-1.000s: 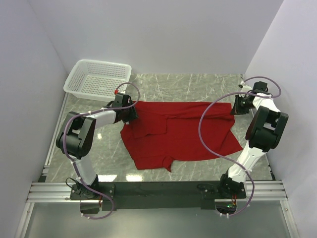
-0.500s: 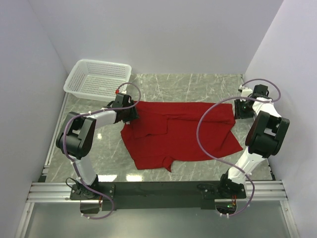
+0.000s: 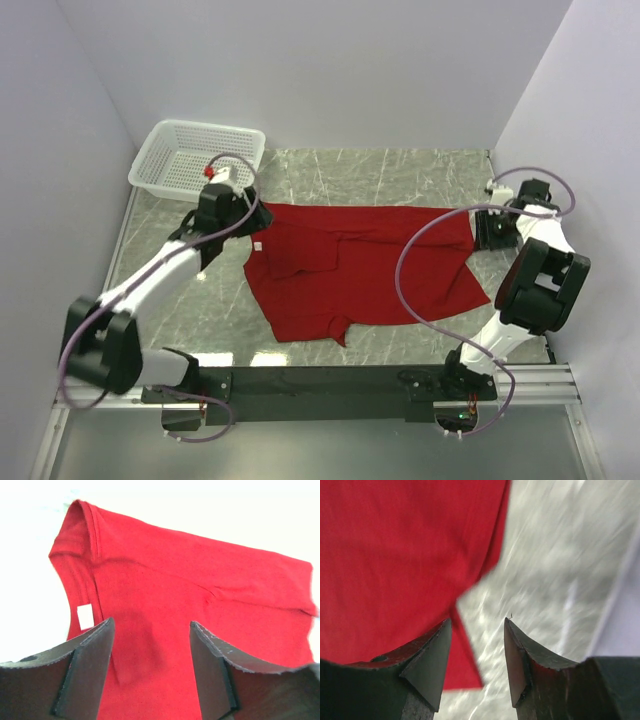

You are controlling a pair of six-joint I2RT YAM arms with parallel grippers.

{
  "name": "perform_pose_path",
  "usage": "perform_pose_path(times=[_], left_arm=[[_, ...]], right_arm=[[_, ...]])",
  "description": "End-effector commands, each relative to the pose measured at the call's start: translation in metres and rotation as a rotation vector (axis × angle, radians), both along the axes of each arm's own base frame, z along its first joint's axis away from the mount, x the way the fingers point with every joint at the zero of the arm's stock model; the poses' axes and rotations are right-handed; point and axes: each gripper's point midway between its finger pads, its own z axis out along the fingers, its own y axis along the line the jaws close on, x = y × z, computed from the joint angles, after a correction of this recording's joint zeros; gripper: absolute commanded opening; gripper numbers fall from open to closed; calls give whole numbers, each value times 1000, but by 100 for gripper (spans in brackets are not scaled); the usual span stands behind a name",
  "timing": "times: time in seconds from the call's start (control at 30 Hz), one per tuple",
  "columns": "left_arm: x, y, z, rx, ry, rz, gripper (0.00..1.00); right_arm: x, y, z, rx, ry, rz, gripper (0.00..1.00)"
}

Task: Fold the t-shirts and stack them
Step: Fold the tshirt

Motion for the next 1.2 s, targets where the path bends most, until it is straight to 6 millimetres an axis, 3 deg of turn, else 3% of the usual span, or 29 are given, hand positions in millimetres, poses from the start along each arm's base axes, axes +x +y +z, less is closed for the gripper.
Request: perform_pose_path(times=[0.0,0.07,0.1,0.17,0.2,0.43,0.67,1.0,1.1,1.17], left_arm=[[-41,18,-22,-26,80,57,69],[-60,23,-22,-79,89,69,70],[-75,25,-41,-106,148,89,70],[-95,21,-47,-167,180,75,70],[-110,21,-64,-201,240,92,70],[-165,10,-108,-335,457,101,61],[-185,-5,-134,-307,590,79,59],[-190,-23,-146,-288,622,78,48],[-189,-18,-146,-283,603,95,37],[-189,-18,-144,-287,594,96,19]], right_arm=[[-46,8,-8,86,86,17,53],[-60,11,-13,108,111,30,54],[-67,14,-18,121,125,35,54],[-76,16,-23,146,138,51,54],[-81,19,-28,156,150,60,54],[-84,24,-33,187,138,65,53],[-84,24,-40,199,139,56,54],[-95,26,-38,194,129,65,53],[-102,26,-43,198,142,58,53],[-105,25,-47,204,152,48,53]])
